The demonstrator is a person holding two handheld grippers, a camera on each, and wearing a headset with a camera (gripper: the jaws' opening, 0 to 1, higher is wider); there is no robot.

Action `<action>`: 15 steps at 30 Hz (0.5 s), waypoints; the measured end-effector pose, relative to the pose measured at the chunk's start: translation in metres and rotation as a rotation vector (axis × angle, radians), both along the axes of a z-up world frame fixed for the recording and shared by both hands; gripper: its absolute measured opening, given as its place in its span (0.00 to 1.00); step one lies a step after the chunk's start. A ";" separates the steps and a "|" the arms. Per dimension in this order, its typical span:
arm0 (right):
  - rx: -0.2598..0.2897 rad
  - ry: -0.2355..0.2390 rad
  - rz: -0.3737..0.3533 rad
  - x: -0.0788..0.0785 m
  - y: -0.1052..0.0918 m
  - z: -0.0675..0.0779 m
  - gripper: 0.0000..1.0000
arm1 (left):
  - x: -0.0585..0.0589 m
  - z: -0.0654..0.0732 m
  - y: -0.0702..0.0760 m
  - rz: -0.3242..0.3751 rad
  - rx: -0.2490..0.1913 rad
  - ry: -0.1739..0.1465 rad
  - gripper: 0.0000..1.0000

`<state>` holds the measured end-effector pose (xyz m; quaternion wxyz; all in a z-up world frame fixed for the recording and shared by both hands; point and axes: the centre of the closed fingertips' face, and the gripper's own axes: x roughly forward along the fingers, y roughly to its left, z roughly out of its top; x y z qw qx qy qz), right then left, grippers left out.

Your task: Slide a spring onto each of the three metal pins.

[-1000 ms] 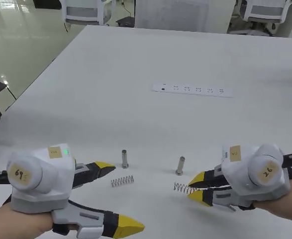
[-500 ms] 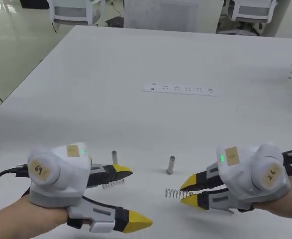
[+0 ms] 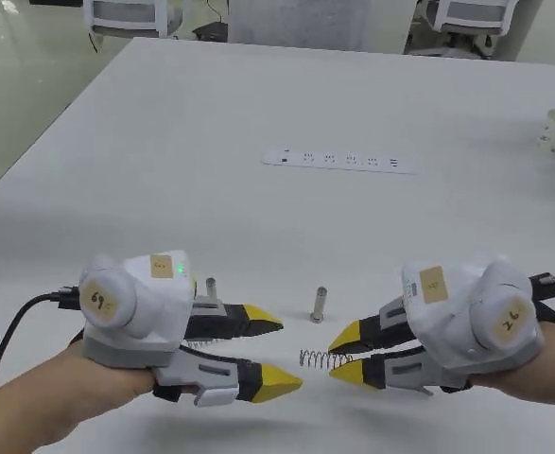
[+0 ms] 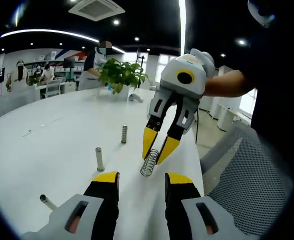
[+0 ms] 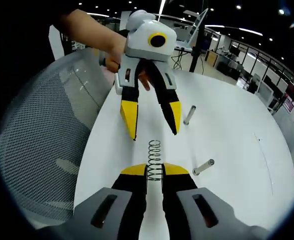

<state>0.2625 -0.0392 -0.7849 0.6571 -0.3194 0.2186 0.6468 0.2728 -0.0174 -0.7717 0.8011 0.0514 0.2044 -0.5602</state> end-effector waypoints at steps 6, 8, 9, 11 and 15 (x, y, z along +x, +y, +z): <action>0.011 0.000 0.005 0.000 0.002 0.005 0.08 | -0.003 -0.002 -0.012 -0.034 -0.008 -0.004 0.15; 0.013 0.003 0.008 -0.002 0.002 0.006 0.08 | -0.004 -0.002 -0.015 -0.041 -0.014 -0.003 0.13; 0.013 0.003 0.011 -0.003 0.002 0.006 0.08 | -0.004 -0.002 -0.017 -0.043 -0.014 -0.003 0.13; 0.011 0.005 0.018 -0.004 0.002 0.007 0.08 | -0.005 -0.002 -0.019 -0.049 -0.018 -0.008 0.11; 0.015 0.005 0.017 -0.004 0.003 0.007 0.08 | -0.004 -0.001 -0.022 -0.054 -0.025 -0.009 0.08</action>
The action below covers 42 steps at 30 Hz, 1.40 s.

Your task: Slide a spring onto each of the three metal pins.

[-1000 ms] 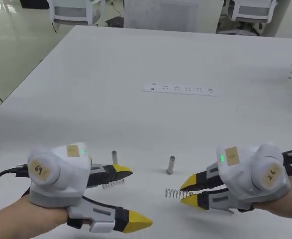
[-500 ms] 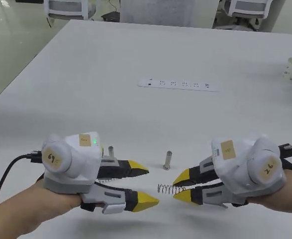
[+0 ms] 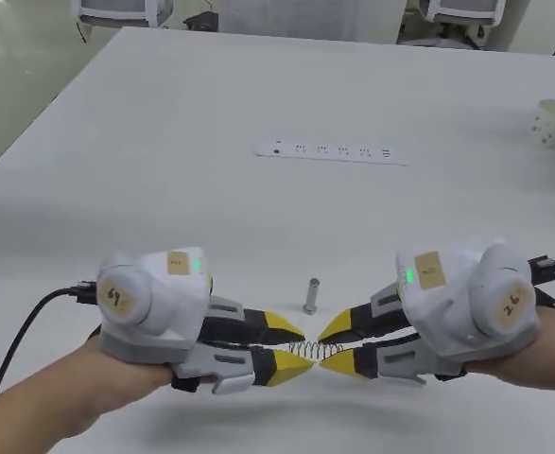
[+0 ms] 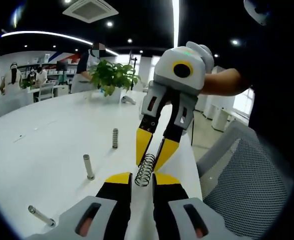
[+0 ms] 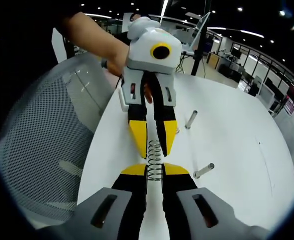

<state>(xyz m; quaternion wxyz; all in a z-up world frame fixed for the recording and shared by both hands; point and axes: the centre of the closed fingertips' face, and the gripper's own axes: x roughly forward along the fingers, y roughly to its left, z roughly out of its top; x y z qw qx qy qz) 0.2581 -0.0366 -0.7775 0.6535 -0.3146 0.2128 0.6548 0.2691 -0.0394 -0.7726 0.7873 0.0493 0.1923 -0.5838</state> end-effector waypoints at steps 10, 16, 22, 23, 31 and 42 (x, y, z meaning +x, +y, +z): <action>0.001 0.003 -0.002 -0.001 -0.003 0.001 0.08 | -0.003 0.001 -0.004 -0.038 0.007 -0.025 0.03; 0.011 0.016 -0.013 -0.003 -0.002 0.003 0.08 | -0.005 0.004 -0.005 -0.058 0.004 -0.025 0.02; 0.009 0.041 -0.045 -0.003 -0.008 0.000 0.14 | -0.006 0.007 -0.005 -0.066 0.003 -0.024 0.02; 0.008 0.043 -0.046 -0.004 -0.010 -0.001 0.15 | -0.006 0.007 -0.005 -0.066 0.002 -0.023 0.02; 0.020 0.055 -0.063 -0.005 -0.017 -0.003 0.08 | -0.011 0.005 -0.007 -0.089 0.024 -0.027 0.02; 0.088 0.084 -0.080 -0.005 -0.010 0.013 0.07 | -0.010 0.000 -0.002 -0.080 0.044 -0.017 0.02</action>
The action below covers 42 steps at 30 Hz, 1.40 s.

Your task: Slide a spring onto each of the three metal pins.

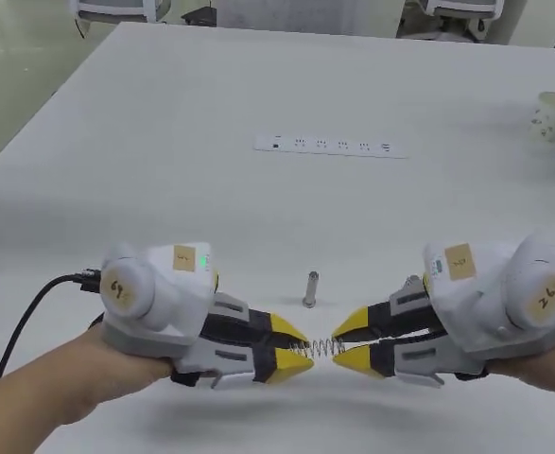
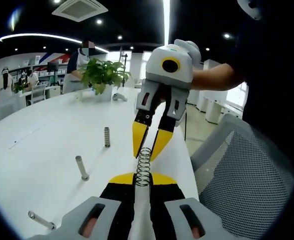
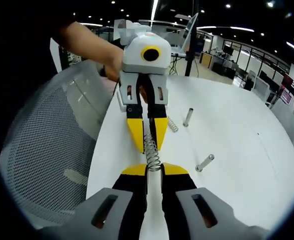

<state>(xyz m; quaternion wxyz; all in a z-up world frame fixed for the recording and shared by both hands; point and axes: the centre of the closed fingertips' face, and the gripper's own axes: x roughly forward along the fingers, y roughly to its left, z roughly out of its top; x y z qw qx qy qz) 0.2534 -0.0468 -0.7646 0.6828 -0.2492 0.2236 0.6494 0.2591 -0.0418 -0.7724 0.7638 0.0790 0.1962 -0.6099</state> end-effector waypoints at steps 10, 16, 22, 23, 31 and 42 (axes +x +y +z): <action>0.082 0.052 -0.021 -0.003 0.008 0.018 0.07 | 0.000 0.000 0.001 0.012 -0.014 0.004 0.02; 0.114 0.055 0.002 -0.006 0.020 0.028 0.07 | -0.002 -0.001 -0.001 0.003 -0.004 -0.001 0.02; 0.155 0.056 0.003 -0.011 0.030 0.034 0.06 | -0.004 0.002 -0.003 -0.001 -0.016 0.000 0.02; 0.144 0.051 0.017 -0.013 0.030 0.033 0.00 | -0.004 0.004 -0.005 0.005 -0.028 0.000 0.02; 0.137 0.048 0.004 -0.015 0.036 0.025 0.00 | -0.008 0.000 -0.003 -0.012 0.020 -0.016 0.02; 0.142 0.069 -0.009 -0.012 0.036 0.027 0.01 | -0.012 -0.003 -0.001 -0.015 0.030 -0.013 0.02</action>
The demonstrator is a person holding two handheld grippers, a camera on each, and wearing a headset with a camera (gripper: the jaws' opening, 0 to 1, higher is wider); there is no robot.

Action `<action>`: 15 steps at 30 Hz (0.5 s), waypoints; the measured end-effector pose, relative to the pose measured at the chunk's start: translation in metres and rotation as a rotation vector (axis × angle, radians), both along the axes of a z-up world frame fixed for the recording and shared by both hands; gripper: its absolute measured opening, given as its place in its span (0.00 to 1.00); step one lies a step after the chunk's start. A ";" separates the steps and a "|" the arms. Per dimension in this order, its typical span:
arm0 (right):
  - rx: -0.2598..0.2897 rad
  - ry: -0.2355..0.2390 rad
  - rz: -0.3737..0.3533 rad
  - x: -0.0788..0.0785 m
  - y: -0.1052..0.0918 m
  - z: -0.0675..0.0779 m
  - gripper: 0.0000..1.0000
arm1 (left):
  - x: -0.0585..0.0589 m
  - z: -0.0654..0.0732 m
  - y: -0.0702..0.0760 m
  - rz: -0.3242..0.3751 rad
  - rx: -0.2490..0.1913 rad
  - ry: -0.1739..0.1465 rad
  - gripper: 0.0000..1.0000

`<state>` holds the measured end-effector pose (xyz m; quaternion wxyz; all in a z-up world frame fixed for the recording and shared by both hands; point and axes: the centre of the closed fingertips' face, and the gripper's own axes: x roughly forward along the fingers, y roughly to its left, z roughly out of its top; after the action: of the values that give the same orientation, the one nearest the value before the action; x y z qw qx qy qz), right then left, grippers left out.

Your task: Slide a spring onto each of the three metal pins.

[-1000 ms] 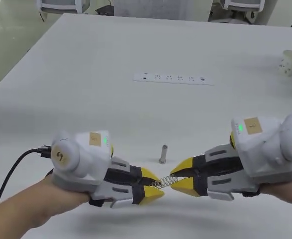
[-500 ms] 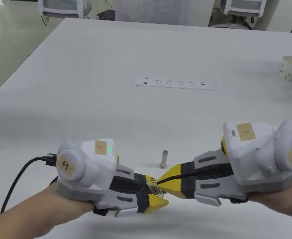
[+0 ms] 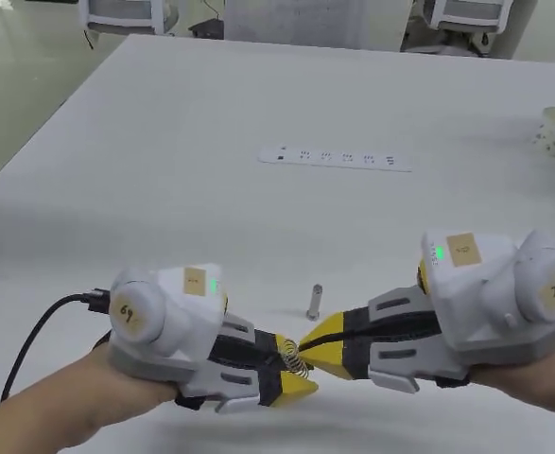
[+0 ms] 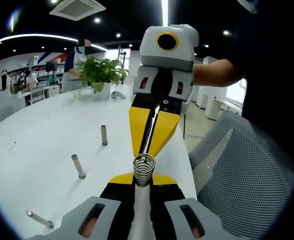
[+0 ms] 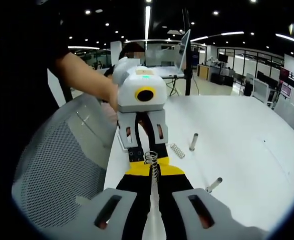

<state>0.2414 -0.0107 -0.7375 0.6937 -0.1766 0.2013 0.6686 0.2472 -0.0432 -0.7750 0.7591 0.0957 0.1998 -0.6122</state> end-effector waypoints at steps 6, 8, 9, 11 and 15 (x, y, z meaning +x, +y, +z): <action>-0.004 0.014 0.004 -0.003 -0.001 -0.002 0.09 | -0.003 -0.002 0.000 -0.007 0.006 0.005 0.02; -0.003 0.020 0.004 -0.004 0.000 -0.002 0.12 | -0.003 -0.001 0.000 -0.008 0.007 0.005 0.02; 0.001 0.022 0.006 -0.005 0.001 -0.001 0.13 | -0.003 -0.001 0.000 -0.009 0.008 0.005 0.02; 0.007 0.019 0.003 -0.004 0.002 0.000 0.13 | -0.003 -0.002 -0.001 -0.013 0.014 0.007 0.02; 0.023 0.028 -0.005 -0.002 0.008 0.004 0.16 | -0.005 -0.002 -0.003 -0.026 0.026 0.004 0.02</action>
<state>0.2391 -0.0029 -0.7333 0.6945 -0.1587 0.2036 0.6716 0.2424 -0.0460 -0.7771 0.7494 0.1067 0.2080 -0.6195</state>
